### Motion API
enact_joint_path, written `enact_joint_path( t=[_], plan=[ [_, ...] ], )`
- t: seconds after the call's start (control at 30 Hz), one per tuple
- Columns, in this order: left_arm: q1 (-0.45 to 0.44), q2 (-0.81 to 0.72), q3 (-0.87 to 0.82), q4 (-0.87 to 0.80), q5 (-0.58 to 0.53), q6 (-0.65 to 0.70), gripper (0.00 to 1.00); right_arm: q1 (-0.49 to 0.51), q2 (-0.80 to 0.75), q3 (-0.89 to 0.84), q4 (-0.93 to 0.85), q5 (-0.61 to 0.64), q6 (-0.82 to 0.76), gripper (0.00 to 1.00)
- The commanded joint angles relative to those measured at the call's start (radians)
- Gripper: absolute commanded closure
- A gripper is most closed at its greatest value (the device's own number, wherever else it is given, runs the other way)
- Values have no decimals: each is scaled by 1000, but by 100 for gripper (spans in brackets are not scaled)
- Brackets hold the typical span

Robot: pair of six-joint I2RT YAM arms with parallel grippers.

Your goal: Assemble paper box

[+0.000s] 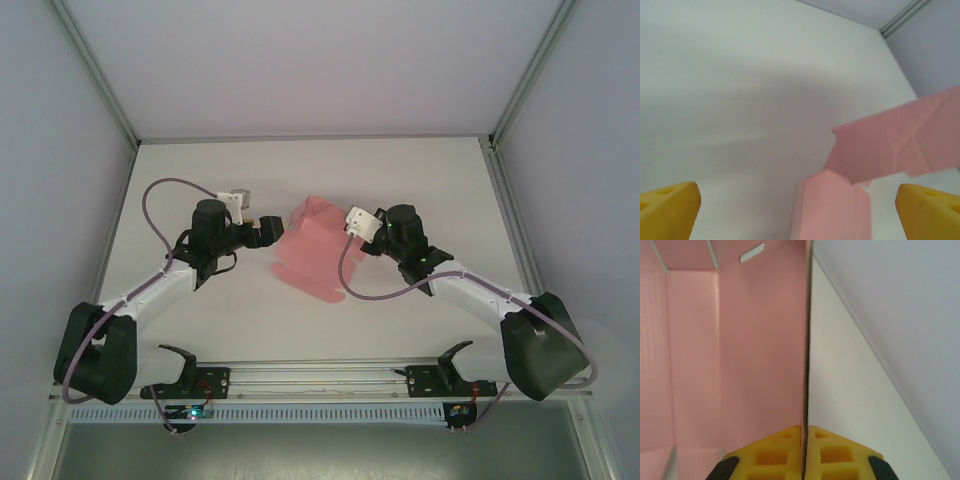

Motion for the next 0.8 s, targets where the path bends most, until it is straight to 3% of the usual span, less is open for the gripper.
enact_joint_path(
  t=[0.0, 0.13, 0.27, 0.43, 0.6, 0.77],
  plan=[
    [-10, -25, 31, -212, -130, 113, 0, -4, 19, 38, -40, -38, 0, 100],
    [-6, -21, 71, -195, -225, 117, 0, -1, 26, 30, -37, -52, -62, 100],
    [10, 59, 154, -162, -222, 66, 0, 16, 47, 22, -1, -1, -140, 100],
    [12, 215, 227, -77, -91, 109, 0, 78, 97, 9, 92, 128, -249, 100],
    [12, 267, 204, 5, 95, 248, 0, 110, 164, -19, 232, 239, -334, 100],
    [11, 285, 152, 39, 213, 329, 12, 120, 215, -26, 304, 267, -375, 100]
  ],
)
